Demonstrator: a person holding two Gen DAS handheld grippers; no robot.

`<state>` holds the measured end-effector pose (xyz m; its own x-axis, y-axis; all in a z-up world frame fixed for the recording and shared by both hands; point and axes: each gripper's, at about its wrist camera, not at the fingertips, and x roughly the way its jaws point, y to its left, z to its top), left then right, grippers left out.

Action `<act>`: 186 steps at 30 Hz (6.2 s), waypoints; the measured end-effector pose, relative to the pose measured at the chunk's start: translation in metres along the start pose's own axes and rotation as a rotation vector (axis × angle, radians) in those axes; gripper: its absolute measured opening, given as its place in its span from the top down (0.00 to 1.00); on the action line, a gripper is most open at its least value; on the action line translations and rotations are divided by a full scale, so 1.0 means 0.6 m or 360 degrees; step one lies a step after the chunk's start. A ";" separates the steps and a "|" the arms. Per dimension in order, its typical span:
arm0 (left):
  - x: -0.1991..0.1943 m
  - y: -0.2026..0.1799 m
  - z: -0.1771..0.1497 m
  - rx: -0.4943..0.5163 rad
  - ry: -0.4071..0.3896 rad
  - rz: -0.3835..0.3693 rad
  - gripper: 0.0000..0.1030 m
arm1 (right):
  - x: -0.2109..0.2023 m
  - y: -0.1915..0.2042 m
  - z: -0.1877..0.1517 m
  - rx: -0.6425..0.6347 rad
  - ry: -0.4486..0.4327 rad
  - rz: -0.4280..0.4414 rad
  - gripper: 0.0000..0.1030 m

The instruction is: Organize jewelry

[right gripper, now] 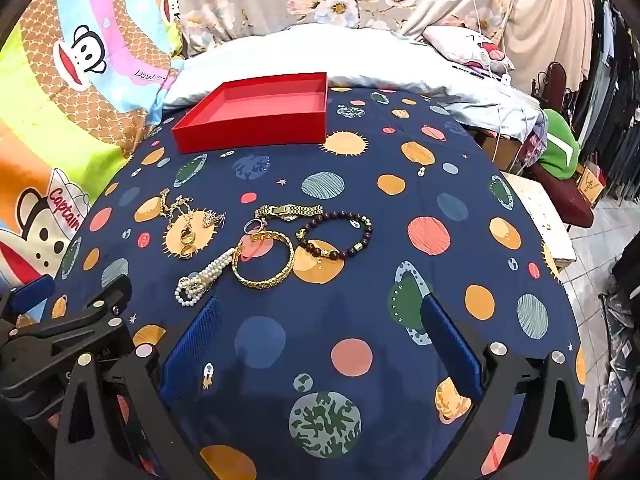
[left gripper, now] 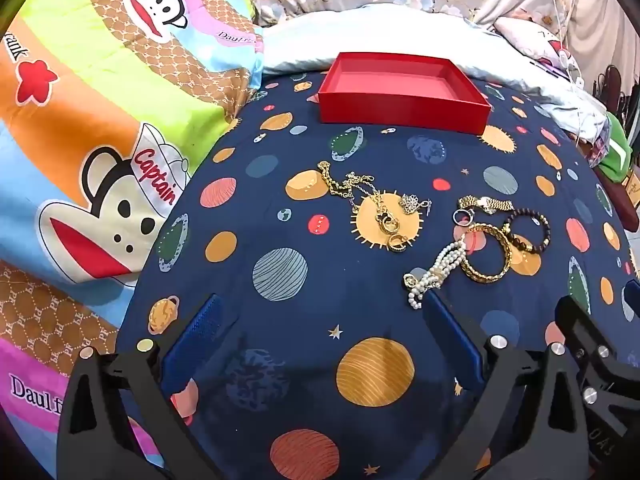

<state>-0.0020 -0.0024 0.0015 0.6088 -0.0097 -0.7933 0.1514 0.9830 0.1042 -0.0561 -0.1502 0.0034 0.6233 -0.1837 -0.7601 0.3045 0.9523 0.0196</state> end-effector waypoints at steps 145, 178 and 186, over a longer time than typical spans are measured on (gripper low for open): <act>0.125 0.041 0.031 -0.0129 0.0116 -0.0151 0.06 | 0.200 -0.058 0.076 0.0084 0.0124 -0.0039 0.73; 0.103 -0.049 0.018 0.0095 0.0114 -0.0503 0.86 | 0.140 -0.090 0.072 0.0198 0.0067 0.0114 0.93; 0.056 -0.010 0.044 0.0033 0.0029 -0.0526 0.86 | 0.081 -0.087 0.095 0.0157 -0.0051 0.0143 0.93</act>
<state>0.0378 -0.0137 -0.0101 0.5099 -0.3241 -0.7968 0.3545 0.9232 -0.1486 -0.0007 -0.2228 0.0022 0.6737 -0.1080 -0.7311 0.3149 0.9369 0.1517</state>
